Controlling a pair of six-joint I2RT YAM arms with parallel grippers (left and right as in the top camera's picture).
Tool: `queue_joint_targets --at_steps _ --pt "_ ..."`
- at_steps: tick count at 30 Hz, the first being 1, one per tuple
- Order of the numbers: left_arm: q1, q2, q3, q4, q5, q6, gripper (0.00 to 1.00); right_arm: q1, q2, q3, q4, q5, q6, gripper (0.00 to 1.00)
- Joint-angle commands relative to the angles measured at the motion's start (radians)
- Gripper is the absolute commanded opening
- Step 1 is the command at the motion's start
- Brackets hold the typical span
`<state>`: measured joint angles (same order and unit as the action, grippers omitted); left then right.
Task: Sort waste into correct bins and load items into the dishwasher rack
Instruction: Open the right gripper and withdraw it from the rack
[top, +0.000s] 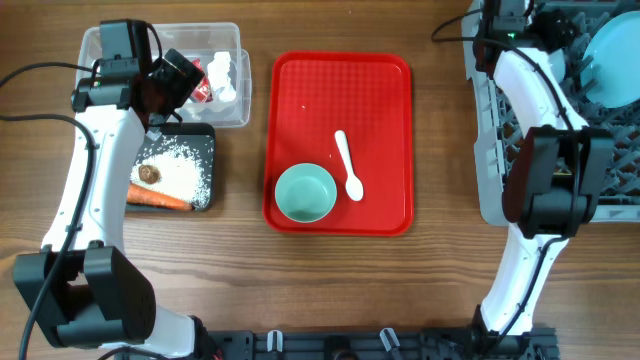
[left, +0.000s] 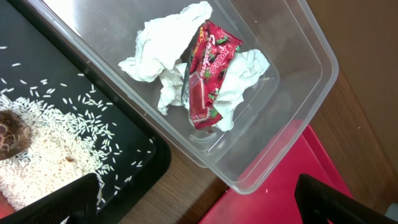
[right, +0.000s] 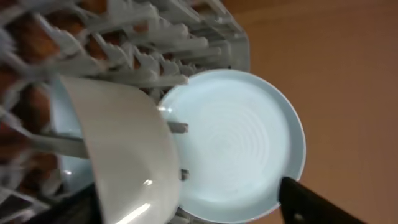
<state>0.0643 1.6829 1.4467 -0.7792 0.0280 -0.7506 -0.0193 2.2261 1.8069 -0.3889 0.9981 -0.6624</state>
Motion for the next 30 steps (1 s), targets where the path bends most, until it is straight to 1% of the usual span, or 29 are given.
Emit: queue_joint_targets --at_steps 1,4,10,12,16,19,22,23,25,26,28,30 --pt "0.004 -0.011 0.008 0.0 0.008 -0.013 1.0 0.032 0.021 0.0 0.005 -0.058 0.019 0.93" --pt "0.004 -0.011 0.008 0.0 0.008 -0.013 1.0 0.042 0.019 0.003 0.014 -0.078 0.052 0.94" --pt "0.004 -0.011 0.008 0.0 0.008 -0.013 1.0 0.058 -0.016 0.007 0.014 -0.199 0.125 0.98" --pt "0.004 -0.011 0.008 0.0 0.008 -0.013 1.0 0.058 -0.046 0.007 0.011 -0.248 0.174 1.0" --pt "0.004 -0.011 0.008 0.0 0.008 -0.013 1.0 0.058 -0.105 0.007 0.005 -0.34 0.204 1.0" --pt "0.004 -0.011 0.008 0.0 0.008 -0.013 1.0 0.061 -0.164 0.007 -0.033 -0.429 0.269 1.0" --pt "0.004 -0.011 0.008 0.0 0.008 -0.013 1.0 0.069 -0.225 0.007 -0.143 -0.647 0.356 1.0" --pt "0.004 -0.011 0.008 0.0 0.008 -0.013 1.0 0.074 -0.244 0.007 -0.19 -0.758 0.385 1.0" --pt "0.004 -0.011 0.008 0.0 0.008 -0.013 1.0 0.087 -0.27 0.007 -0.27 -1.002 0.425 1.0" --pt "0.004 -0.011 0.008 0.0 0.008 -0.013 1.0 0.095 -0.281 0.007 -0.328 -1.2 0.434 1.0" --pt "0.004 -0.011 0.008 0.0 0.008 -0.013 1.0 0.105 -0.283 0.007 -0.4 -1.476 0.434 1.0" --pt "0.004 -0.011 0.008 0.0 0.008 -0.013 1.0 0.116 -0.277 -0.011 -0.45 -1.708 0.436 1.0"
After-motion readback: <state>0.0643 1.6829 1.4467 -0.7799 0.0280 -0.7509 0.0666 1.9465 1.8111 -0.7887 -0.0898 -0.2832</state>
